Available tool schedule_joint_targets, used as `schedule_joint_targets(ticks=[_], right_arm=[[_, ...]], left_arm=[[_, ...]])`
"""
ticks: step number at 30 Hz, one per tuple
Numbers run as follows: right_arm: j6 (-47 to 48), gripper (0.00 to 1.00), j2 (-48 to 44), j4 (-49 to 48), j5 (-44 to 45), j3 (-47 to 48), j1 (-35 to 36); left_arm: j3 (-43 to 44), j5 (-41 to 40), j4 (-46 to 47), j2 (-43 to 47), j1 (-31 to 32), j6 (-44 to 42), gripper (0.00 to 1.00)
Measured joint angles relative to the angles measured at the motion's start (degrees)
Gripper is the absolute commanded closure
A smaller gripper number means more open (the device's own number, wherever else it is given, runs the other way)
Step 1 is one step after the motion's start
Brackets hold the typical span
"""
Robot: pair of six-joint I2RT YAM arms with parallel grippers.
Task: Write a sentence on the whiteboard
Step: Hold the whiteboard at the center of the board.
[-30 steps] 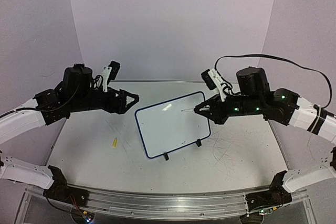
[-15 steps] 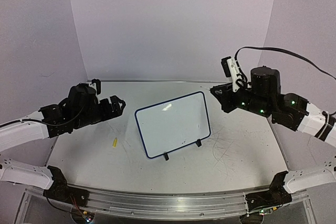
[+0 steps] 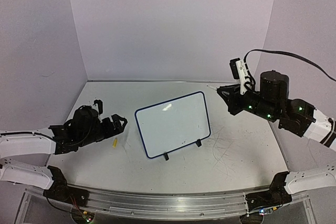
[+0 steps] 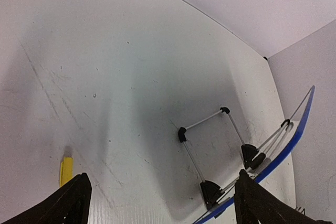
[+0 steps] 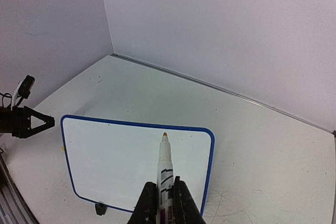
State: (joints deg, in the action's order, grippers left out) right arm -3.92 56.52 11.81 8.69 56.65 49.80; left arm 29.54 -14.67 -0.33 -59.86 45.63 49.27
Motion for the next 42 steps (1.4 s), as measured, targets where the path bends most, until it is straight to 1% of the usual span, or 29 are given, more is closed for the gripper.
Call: schedule_joint_targets(ticks=[3,8,11,15,21,25,27,31,33,39,42], right_arm=[[1.1,1.00,2.0,0.8,-0.3,1.0,0.0],[1.7,1.00,7.9,1.4,-3.4,3.8,0.9],[3.5,1.00,10.5,1.6,-4.4,4.1,3.8],[5.8,1.00,14.1,1.7,-5.1,5.9,8.5],[8.1,1.00,19.6,0.8,-5.6,9.0,12.3],[9.4,1.00,21.6,0.1,-7.0,9.6,13.0],[10.3,1.00,22.6,-0.6,-7.9,10.3,13.3],[11.4,1.00,24.4,-2.1,-9.4,11.1,13.8],[11.5,1.00,25.4,-2.5,-10.0,11.5,14.0],[11.6,1.00,28.1,-3.2,-10.7,13.1,14.3],[11.9,1.00,28.7,-3.3,-10.7,14.0,14.3]], left_arm=[[-3.2,3.7,5.6,-0.1,0.0,-1.5,0.04],[-3.3,9.0,12.8,-3.5,0.0,-4.5,0.09],[-3.5,11.5,16.2,-5.1,0.0,-6.0,0.11],[-5.5,15.3,23.9,-5.9,0.0,-7.8,0.18],[-6.3,22.6,34.6,-11.8,0.0,-9.2,0.27],[-7.3,25.9,38.2,-13.1,0.0,-10.4,0.37],[-7.6,27.2,39.4,-13.2,0.0,-11.2,0.45],[-8.0,28.6,40.6,-13.2,-0.2,-12.2,0.58],[-8.0,29.3,40.9,-13.2,-0.6,-12.6,0.59],[-8.3,32.1,41.8,-14.0,-3.0,-13.4,0.51],[-8.4,33.5,42.3,-15.2,-3.9,-13.5,0.50]])
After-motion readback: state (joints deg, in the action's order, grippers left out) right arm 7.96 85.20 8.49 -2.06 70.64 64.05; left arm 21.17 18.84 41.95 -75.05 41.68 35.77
